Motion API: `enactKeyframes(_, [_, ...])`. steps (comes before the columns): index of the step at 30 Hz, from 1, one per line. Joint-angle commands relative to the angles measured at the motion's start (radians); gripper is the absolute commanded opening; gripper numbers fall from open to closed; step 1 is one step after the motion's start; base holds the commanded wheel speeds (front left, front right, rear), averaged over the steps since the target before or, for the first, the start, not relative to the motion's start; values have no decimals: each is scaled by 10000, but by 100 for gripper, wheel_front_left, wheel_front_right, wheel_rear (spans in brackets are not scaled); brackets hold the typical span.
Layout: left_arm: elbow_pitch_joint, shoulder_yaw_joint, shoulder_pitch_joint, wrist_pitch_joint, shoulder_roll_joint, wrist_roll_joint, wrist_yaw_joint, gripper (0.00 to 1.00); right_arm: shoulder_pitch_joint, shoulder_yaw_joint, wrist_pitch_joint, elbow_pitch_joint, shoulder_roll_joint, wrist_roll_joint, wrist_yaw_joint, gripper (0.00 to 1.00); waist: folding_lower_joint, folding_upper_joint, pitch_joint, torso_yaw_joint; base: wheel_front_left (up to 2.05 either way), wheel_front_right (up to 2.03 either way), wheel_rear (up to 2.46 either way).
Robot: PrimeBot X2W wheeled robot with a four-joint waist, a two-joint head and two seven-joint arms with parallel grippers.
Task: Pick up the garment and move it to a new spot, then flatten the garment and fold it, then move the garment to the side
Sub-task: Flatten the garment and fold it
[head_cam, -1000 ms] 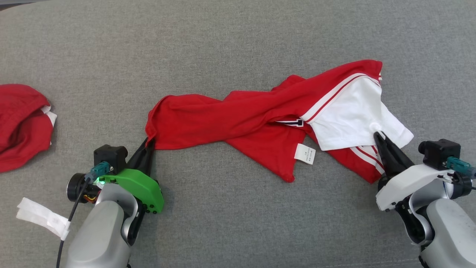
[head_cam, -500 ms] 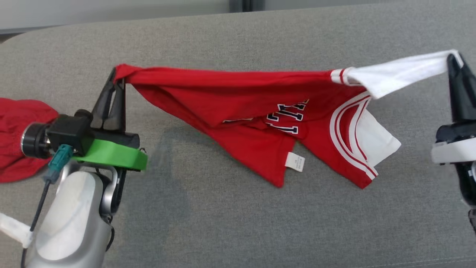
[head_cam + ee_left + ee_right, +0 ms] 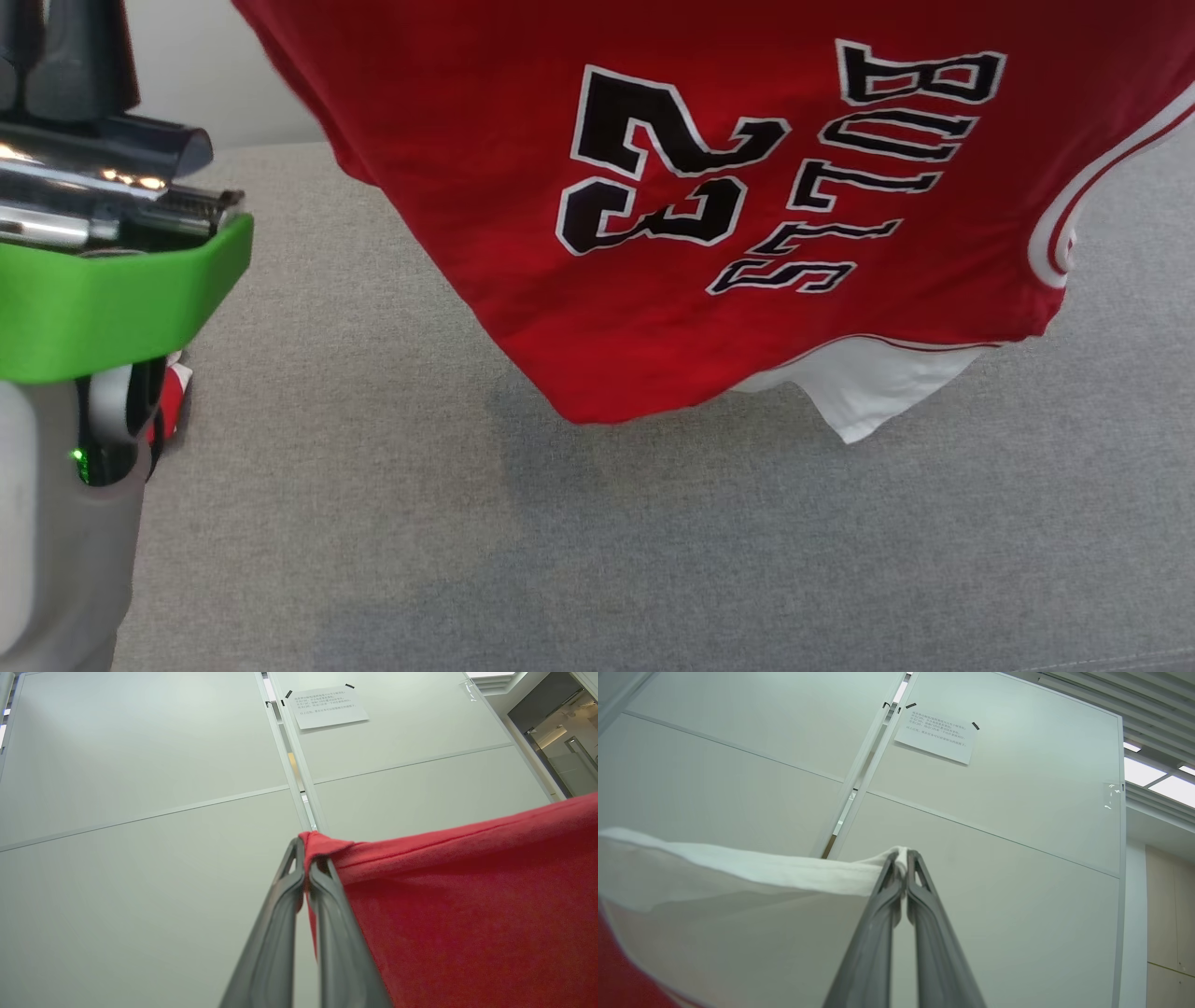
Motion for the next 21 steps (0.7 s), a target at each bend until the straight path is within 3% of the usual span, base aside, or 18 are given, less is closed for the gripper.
enactKeyframes(1, [-146, 34, -277, 146, 73, 21, 1, 0, -266, -64, 158, -5, -171, 117, -18, 0, 0, 0, -81, -46, 0, 0, 0])
enactKeyframes(6, [-209, -35, -1031, 703, 22, -128, -69, 0, -1239, 173, 557, 455, -637, 575, -18, 0, 0, 0, -38, -95, 0, 0, 0])
enactKeyframes(12, [751, -286, -1697, 831, -315, -505, -263, 0, -2365, 943, 648, 1724, -756, 1056, -18, 0, 0, 0, 489, -81, 0, 0, 0])
enactKeyframes(16, [2255, -283, -2533, 591, -702, -905, -417, 0, -3513, 1589, 537, 3127, -537, 1272, -18, 0, 0, 0, 1182, -100, 0, 0, 0])
enactKeyframes(21, [5332, -84, -3899, -326, -1165, -1194, -614, 0, -5490, 2603, -13, 5538, 173, 1278, -20, 0, 0, 0, 1787, -291, 0, 0, 0])
